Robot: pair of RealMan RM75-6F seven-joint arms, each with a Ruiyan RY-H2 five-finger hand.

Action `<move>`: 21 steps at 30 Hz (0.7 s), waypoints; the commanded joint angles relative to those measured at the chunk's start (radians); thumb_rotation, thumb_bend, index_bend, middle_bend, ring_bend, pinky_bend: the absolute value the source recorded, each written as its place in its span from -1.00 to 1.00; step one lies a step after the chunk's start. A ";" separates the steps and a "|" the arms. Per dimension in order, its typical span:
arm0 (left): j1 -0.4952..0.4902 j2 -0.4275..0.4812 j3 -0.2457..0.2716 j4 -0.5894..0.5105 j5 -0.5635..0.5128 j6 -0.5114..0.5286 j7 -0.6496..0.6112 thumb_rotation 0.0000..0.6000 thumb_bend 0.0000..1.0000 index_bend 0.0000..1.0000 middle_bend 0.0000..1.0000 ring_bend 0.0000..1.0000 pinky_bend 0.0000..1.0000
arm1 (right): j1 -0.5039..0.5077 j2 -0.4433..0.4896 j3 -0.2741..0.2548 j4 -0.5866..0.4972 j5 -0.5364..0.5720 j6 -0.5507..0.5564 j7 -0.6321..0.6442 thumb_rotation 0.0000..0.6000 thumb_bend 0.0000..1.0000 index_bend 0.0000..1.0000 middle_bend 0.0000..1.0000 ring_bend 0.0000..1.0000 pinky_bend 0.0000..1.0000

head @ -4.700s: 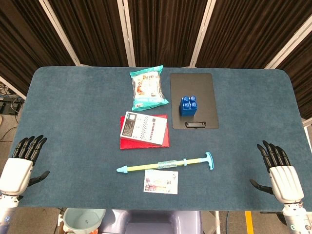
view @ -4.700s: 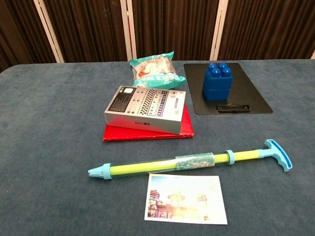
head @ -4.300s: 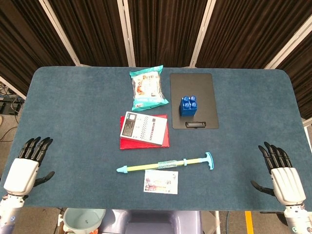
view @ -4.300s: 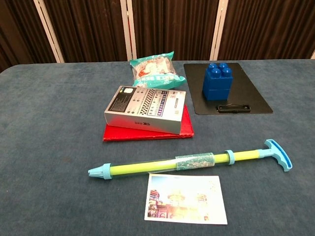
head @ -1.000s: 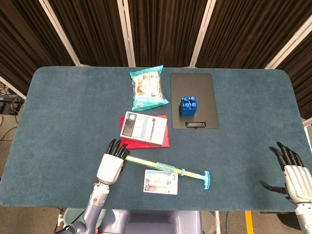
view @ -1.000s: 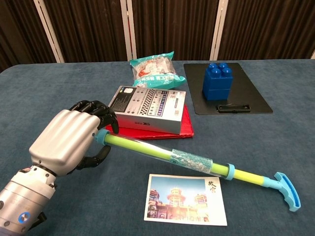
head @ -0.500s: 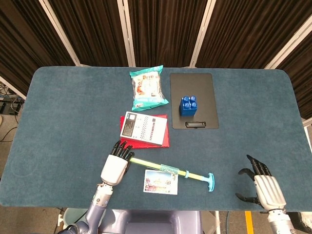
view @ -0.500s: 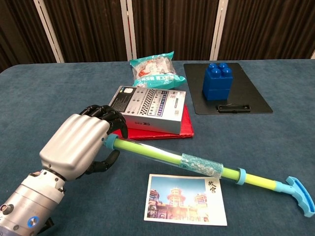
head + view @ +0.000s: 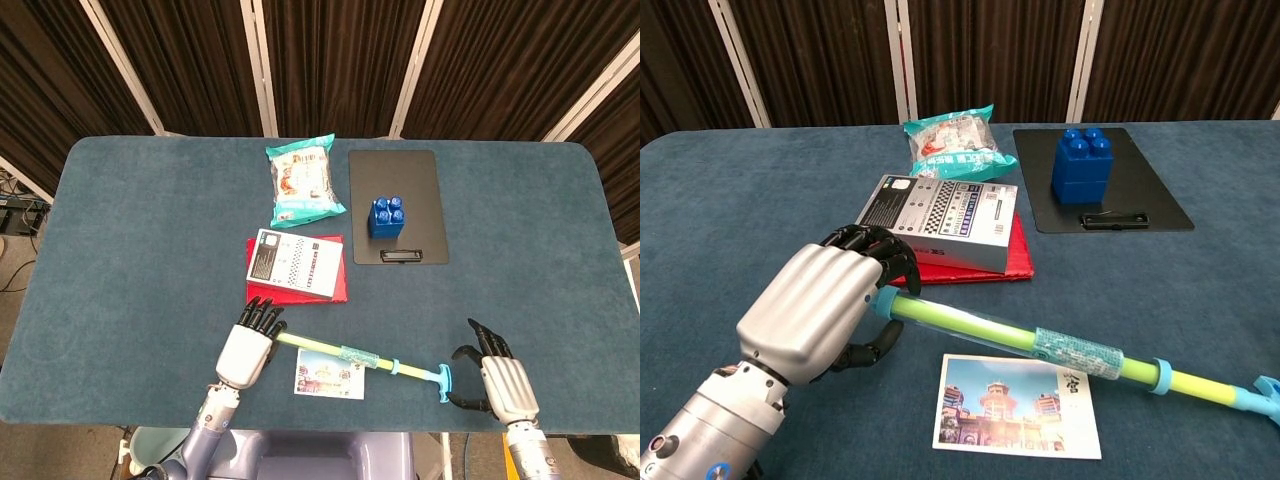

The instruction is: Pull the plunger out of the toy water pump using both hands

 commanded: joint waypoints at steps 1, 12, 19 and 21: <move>-0.001 0.000 0.004 0.000 0.002 -0.001 0.000 1.00 0.09 0.46 -0.49 -0.71 -0.68 | -0.003 -0.024 -0.005 0.015 0.016 -0.007 -0.006 1.00 -0.64 -0.18 -0.91 -1.00 -0.83; 0.001 0.002 0.017 -0.008 0.005 -0.003 0.001 1.00 0.09 0.46 -0.49 -0.70 -0.68 | 0.013 -0.094 -0.020 0.062 0.040 -0.048 -0.071 1.00 -0.64 -0.18 -0.91 -1.00 -0.83; 0.002 0.002 0.022 -0.012 0.003 -0.010 -0.004 1.00 0.09 0.46 -0.49 -0.70 -0.68 | 0.019 -0.111 -0.010 0.079 0.058 -0.055 -0.061 1.00 -0.64 -0.18 -0.91 -1.00 -0.85; 0.001 0.002 0.022 -0.013 0.003 -0.009 -0.005 1.00 0.09 0.46 -0.49 -0.70 -0.68 | 0.022 -0.116 -0.009 0.086 0.061 -0.060 -0.060 1.00 -0.64 -0.18 -0.91 -1.00 -0.85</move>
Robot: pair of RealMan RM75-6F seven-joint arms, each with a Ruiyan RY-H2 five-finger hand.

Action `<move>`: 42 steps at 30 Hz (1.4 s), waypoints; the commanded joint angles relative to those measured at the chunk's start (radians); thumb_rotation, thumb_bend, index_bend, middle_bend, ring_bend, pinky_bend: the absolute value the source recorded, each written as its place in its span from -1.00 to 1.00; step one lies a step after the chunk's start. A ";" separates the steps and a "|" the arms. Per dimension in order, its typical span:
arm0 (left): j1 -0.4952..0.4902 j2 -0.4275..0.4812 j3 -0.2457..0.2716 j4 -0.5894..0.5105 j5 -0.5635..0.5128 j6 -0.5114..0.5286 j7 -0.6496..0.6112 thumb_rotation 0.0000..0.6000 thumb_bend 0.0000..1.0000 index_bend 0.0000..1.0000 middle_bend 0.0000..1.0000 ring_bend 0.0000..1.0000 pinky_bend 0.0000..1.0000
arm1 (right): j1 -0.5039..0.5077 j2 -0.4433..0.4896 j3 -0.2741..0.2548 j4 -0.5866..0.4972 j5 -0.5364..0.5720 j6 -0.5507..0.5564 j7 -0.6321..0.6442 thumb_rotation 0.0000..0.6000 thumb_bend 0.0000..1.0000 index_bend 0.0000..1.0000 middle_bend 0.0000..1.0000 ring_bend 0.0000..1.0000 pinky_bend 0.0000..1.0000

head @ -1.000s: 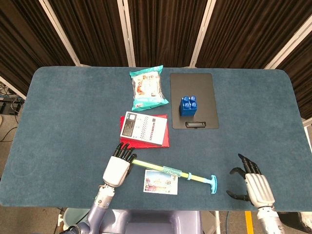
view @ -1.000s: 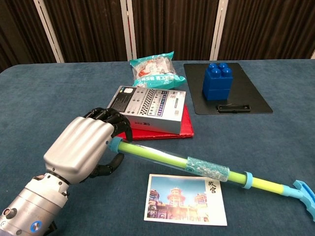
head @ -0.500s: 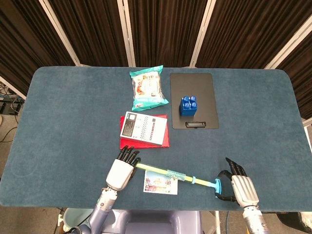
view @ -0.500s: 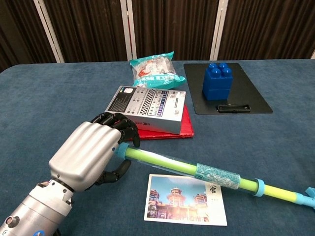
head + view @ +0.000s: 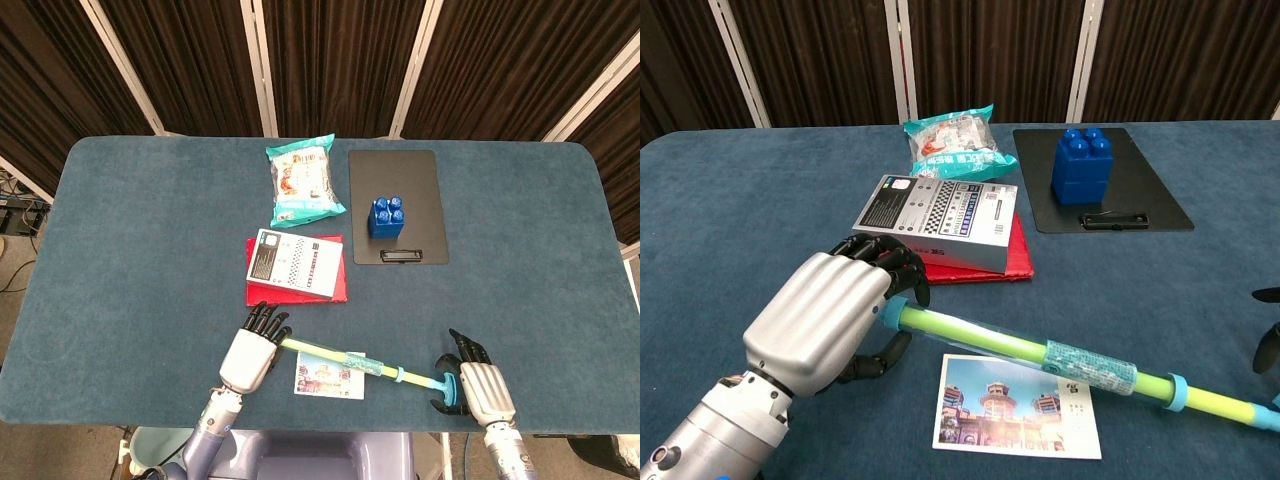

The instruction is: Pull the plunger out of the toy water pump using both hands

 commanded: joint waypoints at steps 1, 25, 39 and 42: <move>0.000 0.000 -0.001 -0.001 0.000 0.002 -0.001 1.00 0.09 0.46 -0.49 -0.70 -0.68 | 0.004 -0.007 0.002 0.008 0.005 -0.008 0.003 1.00 -0.64 -0.18 -0.90 -1.00 -0.85; -0.010 -0.009 -0.018 -0.004 -0.021 -0.020 -0.020 1.00 0.09 0.46 -0.48 -0.71 -0.67 | 0.039 -0.043 0.002 0.081 0.034 -0.082 0.067 1.00 -0.24 0.03 -0.81 -1.00 -0.85; -0.018 -0.004 -0.037 -0.025 -0.041 -0.034 -0.053 1.00 0.10 0.46 -0.47 -0.70 -0.67 | 0.048 -0.033 -0.011 0.087 0.038 -0.120 0.142 1.00 -0.21 0.04 -0.79 -1.00 -0.85; -0.021 -0.008 -0.039 -0.019 -0.042 -0.034 -0.061 1.00 0.10 0.46 -0.47 -0.70 -0.68 | 0.050 -0.038 -0.011 0.093 0.040 -0.124 0.147 1.00 -0.21 0.04 -0.79 -1.00 -0.85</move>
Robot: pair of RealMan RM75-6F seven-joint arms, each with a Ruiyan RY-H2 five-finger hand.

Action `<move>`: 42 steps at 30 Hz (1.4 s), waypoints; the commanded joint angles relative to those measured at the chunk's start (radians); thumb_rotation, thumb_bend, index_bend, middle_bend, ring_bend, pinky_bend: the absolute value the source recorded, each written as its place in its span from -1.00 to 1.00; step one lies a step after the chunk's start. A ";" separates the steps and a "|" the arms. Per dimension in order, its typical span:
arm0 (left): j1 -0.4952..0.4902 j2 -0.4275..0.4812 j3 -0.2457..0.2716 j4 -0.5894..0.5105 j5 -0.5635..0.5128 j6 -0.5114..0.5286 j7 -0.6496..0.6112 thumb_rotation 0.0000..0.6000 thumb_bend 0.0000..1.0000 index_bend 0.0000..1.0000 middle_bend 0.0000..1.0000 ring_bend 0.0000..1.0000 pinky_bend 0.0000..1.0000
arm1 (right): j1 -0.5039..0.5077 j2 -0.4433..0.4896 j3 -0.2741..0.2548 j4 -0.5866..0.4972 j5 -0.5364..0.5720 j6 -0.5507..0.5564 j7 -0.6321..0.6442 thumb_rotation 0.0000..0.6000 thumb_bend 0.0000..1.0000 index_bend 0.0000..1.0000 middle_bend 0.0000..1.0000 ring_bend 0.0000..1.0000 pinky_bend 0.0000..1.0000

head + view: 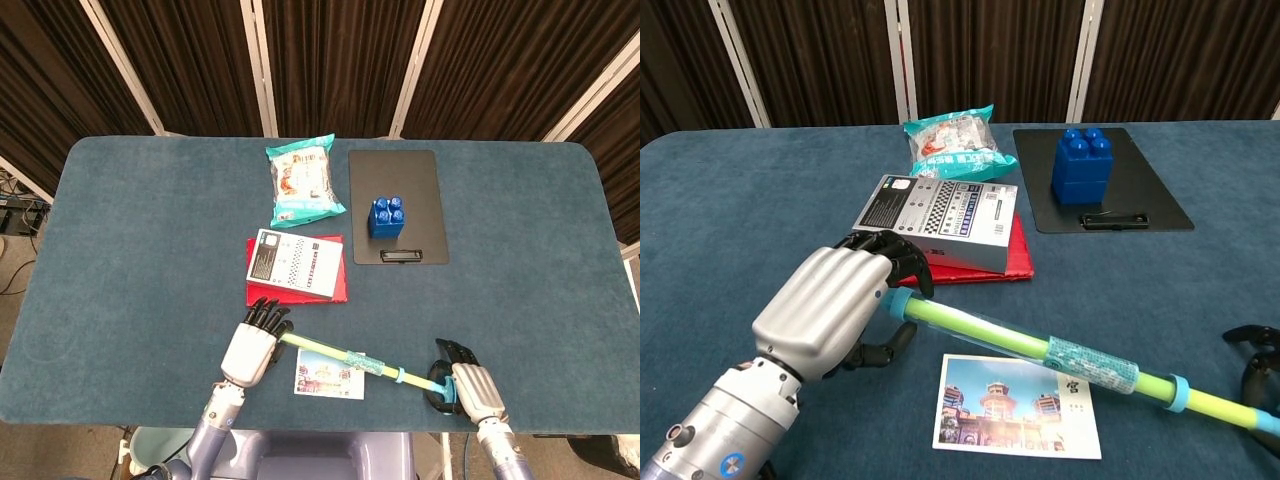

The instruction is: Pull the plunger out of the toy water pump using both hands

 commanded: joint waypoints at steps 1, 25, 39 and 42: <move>-0.003 -0.004 -0.002 0.004 -0.001 0.000 -0.010 1.00 0.10 0.46 -0.47 -0.70 -0.68 | 0.001 -0.003 0.000 0.004 0.001 0.000 0.005 1.00 -0.20 0.04 -0.79 -1.00 -0.85; -0.013 0.055 -0.049 -0.056 0.021 0.111 -0.135 1.00 0.10 0.47 -0.44 -0.70 -0.68 | -0.002 0.016 0.025 -0.002 -0.025 0.055 0.045 1.00 -0.05 0.38 -0.58 -0.92 -0.78; -0.008 0.105 -0.052 -0.117 0.018 0.121 -0.131 1.00 0.11 0.48 -0.43 -0.70 -0.67 | 0.014 0.082 0.058 -0.058 -0.024 0.097 -0.057 1.00 -0.05 0.41 -0.56 -0.90 -0.78; -0.006 0.113 -0.053 -0.126 0.021 0.129 -0.134 1.00 0.11 0.48 -0.43 -0.70 -0.67 | 0.018 0.093 0.065 -0.061 -0.021 0.101 -0.068 1.00 -0.05 0.41 -0.55 -0.89 -0.78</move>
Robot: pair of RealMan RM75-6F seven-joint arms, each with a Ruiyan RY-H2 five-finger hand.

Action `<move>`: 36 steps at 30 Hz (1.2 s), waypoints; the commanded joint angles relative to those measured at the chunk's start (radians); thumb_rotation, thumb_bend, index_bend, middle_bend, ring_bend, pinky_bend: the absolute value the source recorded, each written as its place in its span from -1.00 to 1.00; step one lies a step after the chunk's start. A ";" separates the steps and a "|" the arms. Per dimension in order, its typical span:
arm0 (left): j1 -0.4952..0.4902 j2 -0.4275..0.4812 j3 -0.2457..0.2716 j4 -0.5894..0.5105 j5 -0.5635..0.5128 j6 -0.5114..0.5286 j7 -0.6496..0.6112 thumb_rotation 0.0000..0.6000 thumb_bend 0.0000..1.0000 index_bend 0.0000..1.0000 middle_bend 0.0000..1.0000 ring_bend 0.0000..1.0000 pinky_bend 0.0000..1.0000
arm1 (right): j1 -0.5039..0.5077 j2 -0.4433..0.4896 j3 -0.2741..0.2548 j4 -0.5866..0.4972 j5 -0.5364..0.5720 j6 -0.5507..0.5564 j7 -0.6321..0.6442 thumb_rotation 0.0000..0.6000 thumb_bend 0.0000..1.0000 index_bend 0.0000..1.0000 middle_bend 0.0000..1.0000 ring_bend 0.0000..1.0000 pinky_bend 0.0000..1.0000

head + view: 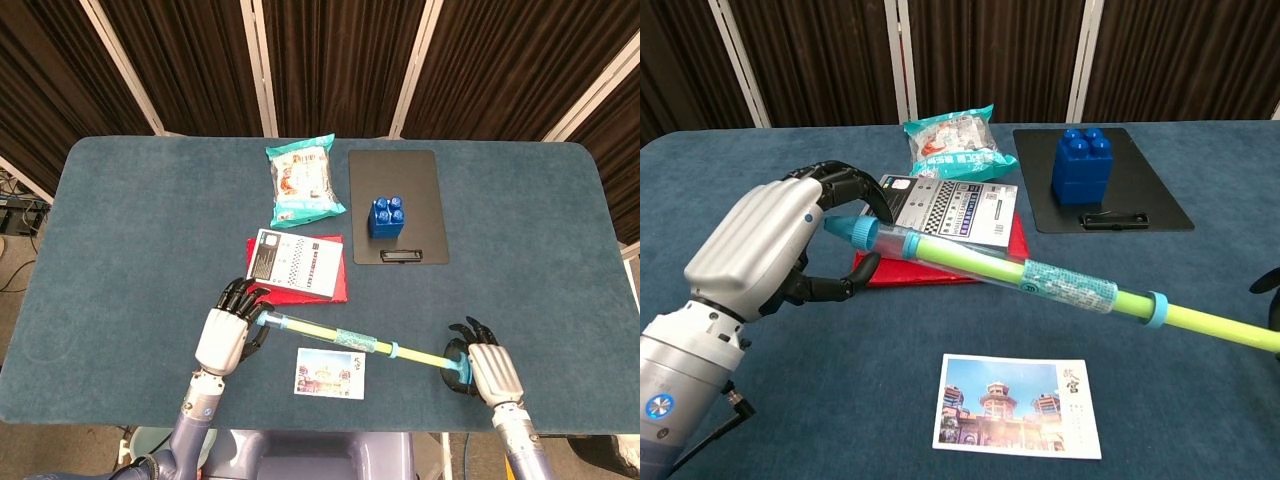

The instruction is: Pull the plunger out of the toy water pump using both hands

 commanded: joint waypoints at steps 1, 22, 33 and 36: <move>0.002 0.008 0.000 -0.009 0.003 0.007 -0.002 1.00 0.11 0.48 -0.43 -0.70 -0.67 | 0.004 0.009 0.006 -0.002 0.005 0.003 -0.011 1.00 -0.05 0.41 -0.55 -0.89 -0.78; 0.012 0.064 0.004 -0.082 0.029 0.054 -0.004 1.00 0.11 0.48 -0.43 -0.70 -0.67 | 0.022 0.062 0.048 0.025 0.063 0.005 -0.032 1.00 -0.05 0.41 -0.56 -0.89 -0.78; 0.015 0.085 0.003 -0.111 0.040 0.066 0.003 1.00 0.11 0.48 -0.43 -0.70 -0.68 | 0.023 0.099 0.074 0.034 0.087 0.021 -0.024 1.00 -0.05 0.41 -0.55 -0.89 -0.78; 0.017 0.091 0.005 -0.120 0.046 0.073 0.003 1.00 0.11 0.48 -0.43 -0.70 -0.68 | 0.023 0.110 0.083 0.036 0.096 0.024 -0.015 1.00 -0.05 0.41 -0.55 -0.89 -0.78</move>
